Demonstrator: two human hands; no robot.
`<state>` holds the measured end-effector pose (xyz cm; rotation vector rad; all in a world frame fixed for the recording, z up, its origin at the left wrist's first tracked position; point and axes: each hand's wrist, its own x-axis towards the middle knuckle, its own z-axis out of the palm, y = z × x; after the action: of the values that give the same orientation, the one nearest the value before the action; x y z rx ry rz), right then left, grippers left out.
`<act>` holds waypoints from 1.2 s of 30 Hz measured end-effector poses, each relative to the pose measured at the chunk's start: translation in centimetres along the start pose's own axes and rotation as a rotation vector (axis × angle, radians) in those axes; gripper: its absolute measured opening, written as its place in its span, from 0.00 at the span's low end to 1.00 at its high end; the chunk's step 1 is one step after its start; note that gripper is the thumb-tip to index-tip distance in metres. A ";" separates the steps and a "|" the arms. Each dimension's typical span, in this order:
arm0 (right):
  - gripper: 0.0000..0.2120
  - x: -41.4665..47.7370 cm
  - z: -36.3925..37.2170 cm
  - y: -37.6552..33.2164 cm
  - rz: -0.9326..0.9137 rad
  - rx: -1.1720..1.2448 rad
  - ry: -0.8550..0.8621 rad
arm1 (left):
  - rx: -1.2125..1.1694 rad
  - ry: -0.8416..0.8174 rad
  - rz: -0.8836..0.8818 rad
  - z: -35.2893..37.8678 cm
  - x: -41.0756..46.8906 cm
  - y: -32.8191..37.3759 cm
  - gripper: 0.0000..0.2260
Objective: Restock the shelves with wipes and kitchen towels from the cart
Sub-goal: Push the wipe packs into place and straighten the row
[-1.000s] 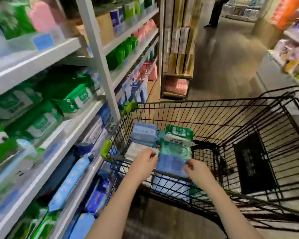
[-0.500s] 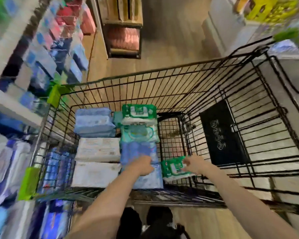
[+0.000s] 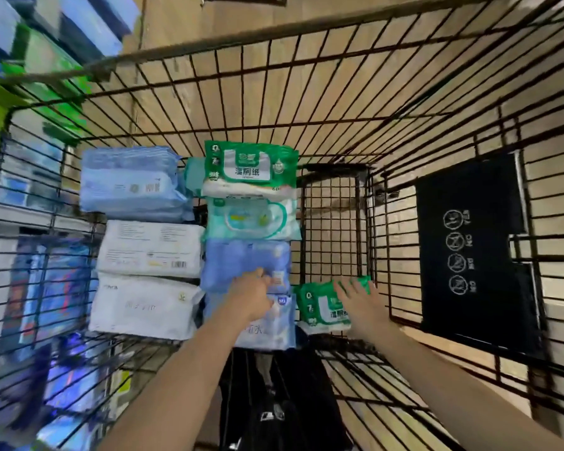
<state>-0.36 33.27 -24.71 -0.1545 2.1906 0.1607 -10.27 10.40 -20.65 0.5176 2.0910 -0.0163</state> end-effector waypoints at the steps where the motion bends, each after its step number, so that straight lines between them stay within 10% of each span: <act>1: 0.52 0.3 0.4 -0.1 0.004 0.003 0.007 | 0.016 0.019 -0.005 0.3 0.4 -0.1 0.24; 12: 0.53 0.8 0.8 0.4 0.026 0.230 0.117 | -0.174 0.082 -0.014 1.3 1.0 -0.3 0.20; 19: 0.42 -2.9 -7.6 1.7 0.037 0.607 0.264 | -1.085 0.001 -0.082 -2.2 -1.9 1.6 0.39; 22: 0.44 -4.4 -11.9 1.3 -0.153 0.616 0.366 | -1.260 0.081 -0.031 -4.5 -3.0 2.3 0.24; 26: 0.48 -5.9 -16.0 -0.1 -0.250 0.407 0.451 | -1.290 0.235 -0.058 -6.7 -4.8 1.5 0.05; 31: 0.52 -5.6 -18.0 -1.5 -0.299 0.292 0.511 | -1.323 0.216 -0.053 -8.1 -6.4 -1.1 0.27; 36: 0.53 -5.4 -19.4 -1.7 -0.325 0.398 0.526 | -1.395 0.408 -0.057 -9.2 -6.8 -1.6 0.19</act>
<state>-12.37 28.50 -9.15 -0.3541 2.6238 -0.5533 -15.15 8.48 -10.38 -0.4316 1.9270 1.4836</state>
